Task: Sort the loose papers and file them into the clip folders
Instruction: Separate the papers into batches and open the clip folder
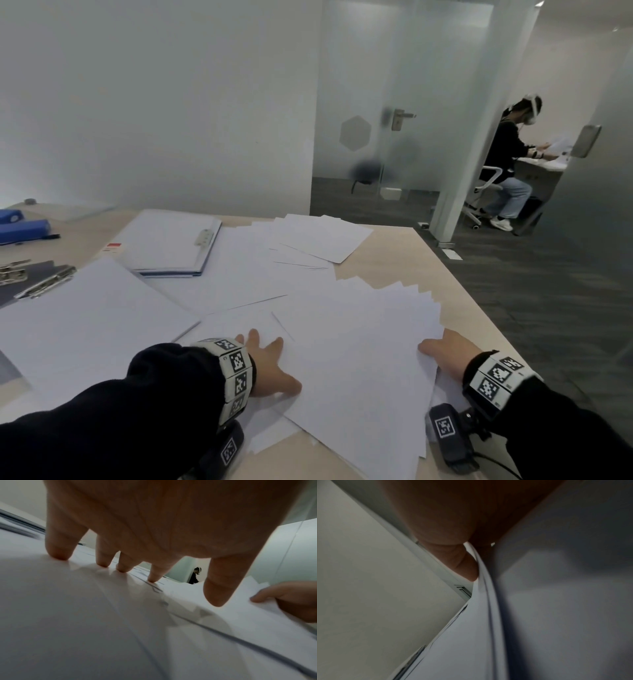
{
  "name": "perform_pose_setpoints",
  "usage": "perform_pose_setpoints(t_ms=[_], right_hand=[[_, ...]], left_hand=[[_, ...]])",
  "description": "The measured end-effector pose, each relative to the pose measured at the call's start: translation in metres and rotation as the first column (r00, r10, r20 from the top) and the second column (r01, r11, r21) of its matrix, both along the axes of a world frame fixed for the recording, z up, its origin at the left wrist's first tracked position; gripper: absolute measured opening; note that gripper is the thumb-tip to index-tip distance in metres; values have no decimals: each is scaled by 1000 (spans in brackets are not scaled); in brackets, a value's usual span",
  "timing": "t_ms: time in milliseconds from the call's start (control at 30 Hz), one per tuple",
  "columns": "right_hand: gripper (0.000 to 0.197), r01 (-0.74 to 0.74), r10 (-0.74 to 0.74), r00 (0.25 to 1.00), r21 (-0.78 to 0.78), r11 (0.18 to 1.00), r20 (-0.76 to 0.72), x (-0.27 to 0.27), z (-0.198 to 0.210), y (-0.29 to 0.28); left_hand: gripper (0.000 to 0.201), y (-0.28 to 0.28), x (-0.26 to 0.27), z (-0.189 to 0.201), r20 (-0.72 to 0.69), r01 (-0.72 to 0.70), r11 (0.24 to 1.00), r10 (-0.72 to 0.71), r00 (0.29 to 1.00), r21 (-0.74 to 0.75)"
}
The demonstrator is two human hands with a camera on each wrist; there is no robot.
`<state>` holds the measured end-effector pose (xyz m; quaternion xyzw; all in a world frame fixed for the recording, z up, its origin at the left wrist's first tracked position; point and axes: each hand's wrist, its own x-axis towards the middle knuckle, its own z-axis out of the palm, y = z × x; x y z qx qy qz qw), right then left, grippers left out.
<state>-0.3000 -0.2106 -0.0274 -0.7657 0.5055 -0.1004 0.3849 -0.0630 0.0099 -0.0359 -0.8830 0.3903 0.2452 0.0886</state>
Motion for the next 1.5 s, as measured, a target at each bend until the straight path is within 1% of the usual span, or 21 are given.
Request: perform_pose_setpoints(t_ms=[133,200,233,333,400,500,600,700,767,800,867,900,967,1067,1133,1200,1267,1333,1433,1467,1500], right_hand=[[12,-5,4,999,-33,999,-38,-6,1,5],[11,16,-18,999,-39,999,-44,-11,4,5],[10,27,-29,998,-42,999,-52,-13,5,5],[11,27,-32,995,-59,998,-91,-16,5,4],[11,24,-30,994,-58,998,-102,-13,5,4],[6,46,-49,996,-32,998,-78,-10,9,4],[14,105,-105,994,44,993,-10,-10,6,-2],[22,185,-202,975,168,968,89,-16,-3,-7],[25,198,-275,931,299,933,240,-17,-6,-5],[32,197,-317,894,359,912,315,-18,-9,-4],[39,182,-378,828,439,880,415,-19,-9,-3],[34,161,-390,810,474,866,439,-20,-7,0],[20,109,-340,852,500,859,398,-21,-2,8],[29,116,-221,940,367,923,258,-23,-7,7],[24,150,-217,952,287,946,218,-25,-8,5],[23,182,-232,947,220,958,224,-30,-10,-7],[25,260,-288,933,147,954,216,-37,-12,-20],[24,344,-369,893,139,929,258,-48,-13,-35],[48,424,-452,837,157,892,309,-63,-16,-52],[48,432,-464,827,167,886,318,-67,-16,-55],[40,447,-477,817,167,879,325,-73,-19,-60]], left_hand=[[105,0,-10,6,-44,87,995,-89,995,-59],[104,3,-6,15,-98,72,989,-84,992,-125],[109,4,-2,18,-92,58,989,-71,993,-133],[123,7,5,20,-21,21,998,-22,1000,-62],[121,5,-1,21,-43,29,999,-30,999,-26],[115,2,-13,22,-68,88,995,-91,993,-43],[115,0,-20,21,-83,114,992,-118,990,-50],[115,2,-21,22,-90,114,990,-121,989,-83],[113,4,-21,24,-112,106,988,-118,987,-111],[112,5,-21,25,-129,100,987,-116,985,-125],[110,4,-24,27,-148,97,984,-120,982,-152],[109,3,-25,27,-156,98,982,-124,980,-163],[107,2,-28,26,-167,96,980,-126,978,-174],[107,4,-28,25,-129,112,979,-135,982,-169],[106,5,-26,24,-78,130,981,-143,987,-146],[103,7,-24,25,-36,128,985,-133,990,-112],[101,9,-23,25,-8,118,991,-119,993,-66],[94,9,-19,23,30,109,994,-108,994,-24],[79,6,-11,20,70,106,994,-107,992,16],[77,5,-9,20,77,98,995,-100,992,28],[75,5,-5,19,85,90,995,-93,992,32]])
